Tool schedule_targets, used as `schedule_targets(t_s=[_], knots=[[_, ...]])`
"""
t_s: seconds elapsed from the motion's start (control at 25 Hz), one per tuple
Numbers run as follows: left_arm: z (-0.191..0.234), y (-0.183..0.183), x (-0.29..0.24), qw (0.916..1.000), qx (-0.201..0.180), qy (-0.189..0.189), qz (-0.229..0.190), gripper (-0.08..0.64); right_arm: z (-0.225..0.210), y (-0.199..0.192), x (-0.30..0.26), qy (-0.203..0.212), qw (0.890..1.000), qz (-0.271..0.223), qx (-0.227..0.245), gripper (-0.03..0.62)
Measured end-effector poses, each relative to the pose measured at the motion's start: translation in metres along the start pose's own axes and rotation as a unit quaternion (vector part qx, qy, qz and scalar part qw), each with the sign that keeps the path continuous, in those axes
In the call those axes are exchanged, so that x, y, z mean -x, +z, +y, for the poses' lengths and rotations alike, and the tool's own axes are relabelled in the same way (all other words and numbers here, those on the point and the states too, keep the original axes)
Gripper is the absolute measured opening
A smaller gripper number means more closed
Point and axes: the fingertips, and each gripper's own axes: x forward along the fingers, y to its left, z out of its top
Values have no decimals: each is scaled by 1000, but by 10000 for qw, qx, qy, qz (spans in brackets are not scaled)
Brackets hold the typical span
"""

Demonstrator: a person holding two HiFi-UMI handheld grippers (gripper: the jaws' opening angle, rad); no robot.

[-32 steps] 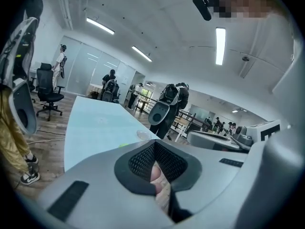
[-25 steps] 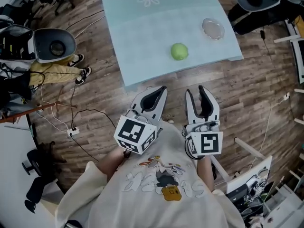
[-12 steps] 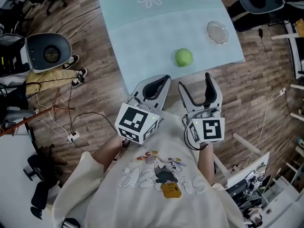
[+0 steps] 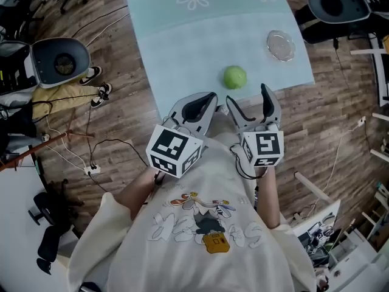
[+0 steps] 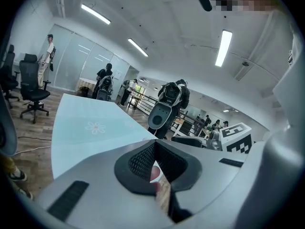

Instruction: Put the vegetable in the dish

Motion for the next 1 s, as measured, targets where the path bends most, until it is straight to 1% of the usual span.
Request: schedule_targets(t_s=[0.24, 0.36, 0.56, 0.76, 1.0], knots=[[14, -20, -19, 9991, 258, 246, 237, 2, -12, -29, -31, 89, 9995, 216, -213, 485], [22, -30, -30, 9982, 274, 376, 372, 2, -19, -47, -48, 135, 9989, 313, -326, 508], [23, -47, -43, 9969, 148, 441, 629, 2, -27, -83, -66, 223, 9967, 631, -457, 515], [31, -61, -55, 9956, 291, 546, 698, 2, -27, -110, -82, 364, 9945, 875, -442, 514], [39, -82, -69, 9939, 402, 663, 790, 2, -36, -131, -96, 294, 9936, 998, -439, 514]])
